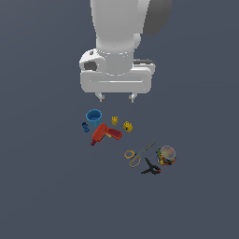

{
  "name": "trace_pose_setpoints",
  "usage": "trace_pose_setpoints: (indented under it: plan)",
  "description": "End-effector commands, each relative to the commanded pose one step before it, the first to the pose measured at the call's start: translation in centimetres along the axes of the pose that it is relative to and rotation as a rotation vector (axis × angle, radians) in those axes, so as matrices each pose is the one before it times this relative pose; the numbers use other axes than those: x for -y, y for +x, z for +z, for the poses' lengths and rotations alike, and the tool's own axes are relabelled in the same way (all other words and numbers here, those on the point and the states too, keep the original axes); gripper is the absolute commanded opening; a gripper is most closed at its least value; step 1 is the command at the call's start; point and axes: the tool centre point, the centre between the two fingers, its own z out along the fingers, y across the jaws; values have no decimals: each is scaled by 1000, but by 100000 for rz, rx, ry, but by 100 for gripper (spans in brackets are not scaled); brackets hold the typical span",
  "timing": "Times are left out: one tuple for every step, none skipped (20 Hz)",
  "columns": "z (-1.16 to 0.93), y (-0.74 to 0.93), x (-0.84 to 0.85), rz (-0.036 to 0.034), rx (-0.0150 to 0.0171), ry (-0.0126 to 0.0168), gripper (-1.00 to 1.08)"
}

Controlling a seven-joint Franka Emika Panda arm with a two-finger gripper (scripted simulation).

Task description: Pick up a designated object from a clutter of objects.

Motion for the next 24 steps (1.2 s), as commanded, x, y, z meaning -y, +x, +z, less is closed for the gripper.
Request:
trace_pose_setpoints:
  plan:
    - [0, 0, -1, 0, 0, 0, 100]
    - [1, 2, -37, -33, -15, -59, 100]
    - [8, 9, -135, -72, -33, -132, 100]
    - [9, 11, -211, -126, -56, -229, 100]
    - [11, 11, -295, -169, -73, -308, 100]
    - [7, 4, -371, -211, -89, -384, 100]
    - [-3, -10, -425, -233, -96, -424, 100]
    - [-15, -25, -359, -182, -74, -331, 100]
    - [-25, -34, -271, -121, -51, -222, 100]
    - [-31, -37, -179, -72, -33, -133, 100]
    - [-30, -32, -88, -31, -19, -59, 100]
    - [-16, -15, -3, 0, 0, 0, 100]
    - [11, 13, 52, 33, 11, 60, 100]
    - [36, 44, 121, 0, 0, 0, 100]
    - [73, 77, 115, 0, 0, 0, 100]
    - [144, 130, 135, -22, 64, -13, 100]
    - [147, 145, 171, -37, 6, -58, 100]
    - [192, 184, 225, -67, 26, -95, 100]
    - [225, 213, 255, -57, 24, -76, 100]
    - [264, 245, 319, -72, 33, -89, 100]
    - [301, 273, 368, -76, 36, -85, 100]
    - [337, 297, 410, -79, 36, -82, 100]
    - [380, 325, 467, -106, 44, -104, 100]
    - [419, 347, 509, -111, 42, -99, 100]
